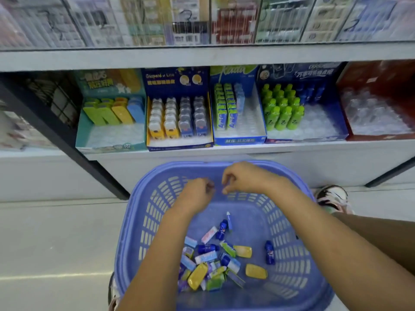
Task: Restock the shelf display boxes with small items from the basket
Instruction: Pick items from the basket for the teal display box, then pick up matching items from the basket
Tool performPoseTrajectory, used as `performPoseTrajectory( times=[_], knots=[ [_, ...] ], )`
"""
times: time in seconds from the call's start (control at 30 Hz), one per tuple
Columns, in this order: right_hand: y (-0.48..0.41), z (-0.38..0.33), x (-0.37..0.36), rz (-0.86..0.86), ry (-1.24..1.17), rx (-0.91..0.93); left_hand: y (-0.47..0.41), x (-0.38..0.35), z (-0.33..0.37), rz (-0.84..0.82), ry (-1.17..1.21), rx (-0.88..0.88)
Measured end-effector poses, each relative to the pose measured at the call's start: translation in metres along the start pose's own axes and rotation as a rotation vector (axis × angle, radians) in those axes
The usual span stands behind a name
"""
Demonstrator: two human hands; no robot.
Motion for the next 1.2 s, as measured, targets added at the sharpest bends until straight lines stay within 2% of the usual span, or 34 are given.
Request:
performPoseTrajectory(
  times=[0.1,0.2,0.27,0.43,0.57,0.73,0.87,0.97,1.07,1.2],
  knots=[
    [-0.008,0.035,-0.081,-0.27,0.051,-0.162,0.015,-0.053,-0.048,-0.33,-0.105,0.143],
    [-0.011,0.062,-0.133,-0.331,0.025,-0.269,0.035,-0.097,-0.077,-0.617,-0.282,0.16],
    [-0.014,0.075,-0.156,-0.312,-0.022,-0.343,0.041,-0.115,-0.085,-0.708,-0.349,0.159],
    [-0.022,0.099,-0.184,-0.142,-0.17,-0.536,0.024,-0.136,-0.065,-0.584,-0.22,0.021],
    [-0.032,0.101,-0.187,-0.162,-0.182,-0.506,0.02,-0.164,-0.05,-0.606,-0.253,-0.07],
    [-0.04,0.108,-0.18,-0.102,-0.237,-0.433,0.025,-0.184,-0.05,-0.646,-0.405,-0.141],
    [-0.035,0.111,-0.191,-0.074,-0.307,-0.475,0.024,-0.186,-0.057,-0.618,-0.493,-0.103],
    [-0.037,0.106,-0.192,-0.099,-0.24,-0.475,0.024,-0.182,-0.064,-0.606,-0.521,-0.078],
    [-0.038,0.106,-0.188,-0.146,-0.284,-0.528,0.017,-0.169,-0.069,-0.543,-0.353,-0.003],
    [-0.027,0.092,-0.176,-0.281,-0.864,-0.56,0.004,-0.139,-0.081,-0.446,0.045,0.248]
  ],
)
Point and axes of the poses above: each hand's wrist, its own y-axis away from the middle knuckle, its own x-axis out of the back of the hand, z = x × y, the point moved 7 cm from there along -y, towards the middle knuckle
